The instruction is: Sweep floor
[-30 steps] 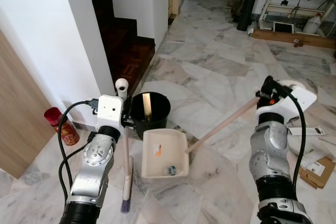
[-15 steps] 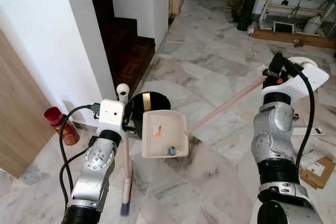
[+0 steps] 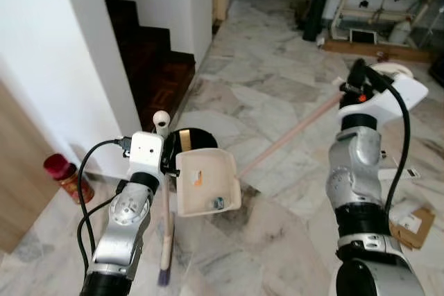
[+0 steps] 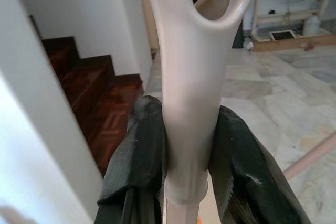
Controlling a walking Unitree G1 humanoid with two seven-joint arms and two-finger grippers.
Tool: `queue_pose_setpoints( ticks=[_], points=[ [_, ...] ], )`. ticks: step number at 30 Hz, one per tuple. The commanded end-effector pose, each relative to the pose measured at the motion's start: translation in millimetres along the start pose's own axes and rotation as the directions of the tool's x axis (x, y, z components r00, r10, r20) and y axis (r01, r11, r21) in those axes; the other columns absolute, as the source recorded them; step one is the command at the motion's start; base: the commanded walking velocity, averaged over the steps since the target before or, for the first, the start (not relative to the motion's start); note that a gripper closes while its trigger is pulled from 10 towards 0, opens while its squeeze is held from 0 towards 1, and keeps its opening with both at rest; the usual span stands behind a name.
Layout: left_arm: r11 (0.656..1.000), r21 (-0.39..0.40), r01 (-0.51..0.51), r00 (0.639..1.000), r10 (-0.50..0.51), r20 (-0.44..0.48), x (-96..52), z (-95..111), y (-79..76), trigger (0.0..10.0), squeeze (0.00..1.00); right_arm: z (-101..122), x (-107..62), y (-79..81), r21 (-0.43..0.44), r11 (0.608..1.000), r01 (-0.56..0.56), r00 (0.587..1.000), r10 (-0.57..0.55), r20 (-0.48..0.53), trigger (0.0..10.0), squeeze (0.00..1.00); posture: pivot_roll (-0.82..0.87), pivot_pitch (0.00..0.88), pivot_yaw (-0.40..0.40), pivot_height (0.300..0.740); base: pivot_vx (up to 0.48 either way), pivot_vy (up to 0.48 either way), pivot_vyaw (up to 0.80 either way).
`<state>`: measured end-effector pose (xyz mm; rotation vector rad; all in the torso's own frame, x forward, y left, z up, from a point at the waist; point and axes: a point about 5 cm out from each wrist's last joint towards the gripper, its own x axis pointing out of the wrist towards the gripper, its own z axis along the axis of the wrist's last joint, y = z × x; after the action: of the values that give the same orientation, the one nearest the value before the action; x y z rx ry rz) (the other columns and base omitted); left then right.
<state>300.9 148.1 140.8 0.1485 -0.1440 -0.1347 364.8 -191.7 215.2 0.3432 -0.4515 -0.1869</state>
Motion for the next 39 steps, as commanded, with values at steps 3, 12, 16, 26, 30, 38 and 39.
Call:
queue_pose_setpoints(
  ticks=[3, 12, 16, 26, 30, 38, 39],
  points=[
    [1.0, 0.021, 0.002, 1.0, -0.003, 0.026, 3.9, 7, -1.9, 10.0, 0.0, 26, 10.3, 11.0, 0.032, 0.999, -0.031, 0.993, 0.027, 0.115, 10.0, 0.0, 0.1, 0.005, -0.019, 0.74, 0.374, 0.0, 0.0],
    [1.0, 0.024, 0.001, 1.0, -0.002, 0.025, 4.1, 8, -2.0, 10.0, 0.0, 25, 9.7, 15.5, 0.067, 0.997, -0.05, 0.993, 0.042, 0.114, 10.0, 0.0, 0.1, 0.002, -0.022, 0.74, 0.373, 0.0, 0.26],
    [1.0, 0.024, 0.001, 1.0, -0.002, 0.024, 4.4, 8, -2.5, 10.0, 0.0, 26, 10.3, 15.3, 0.058, 0.997, -0.051, 0.993, 0.044, 0.112, 10.0, 0.0, 0.1, 0.002, -0.024, 0.74, 0.376, 0.0, 0.0],
    [1.0, 0.031, 0.002, 1.0, -0.003, 0.024, 5.1, 8, -2.5, 10.0, 0.0, 27, 11.8, 18.7, 0.082, 0.995, -0.063, 0.992, 0.053, 0.115, 10.0, 0.0, 0.1, 0.0, -0.028, 0.74, 0.375, 0.0, 0.0],
    [0.999, 0.034, 0.002, 1.0, -0.003, 0.023, 5.2, 8, -2.9, 10.0, 0.0, 27, 12.0, 19.6, 0.088, 0.994, -0.065, 0.992, 0.055, 0.114, 10.0, 0.0, 0.1, 0.0, -0.03, 0.74, 0.375, 0.0, 0.0],
    [0.999, 0.033, 0.007, 1.0, -0.008, 0.02, 5.2, 8, -3.1, 10.0, 0.0, 27, 12.2, 20.3, 0.08, 0.994, -0.07, 0.992, 0.06, 0.114, 10.0, 0.0, 0.1, 0.0, -0.031, 0.74, 0.376, 0.0, 0.0],
    [0.999, 0.033, 0.007, 1.0, -0.008, 0.02, 5.2, 8, -3.1, 10.0, 0.0, 27, 12.2, 20.3, 0.08, 0.994, -0.07, 0.992, 0.06, 0.114, 10.0, 0.0, 0.1, 0.0, -0.031, 0.74, 0.375, 0.0, 0.0]
  ],
)
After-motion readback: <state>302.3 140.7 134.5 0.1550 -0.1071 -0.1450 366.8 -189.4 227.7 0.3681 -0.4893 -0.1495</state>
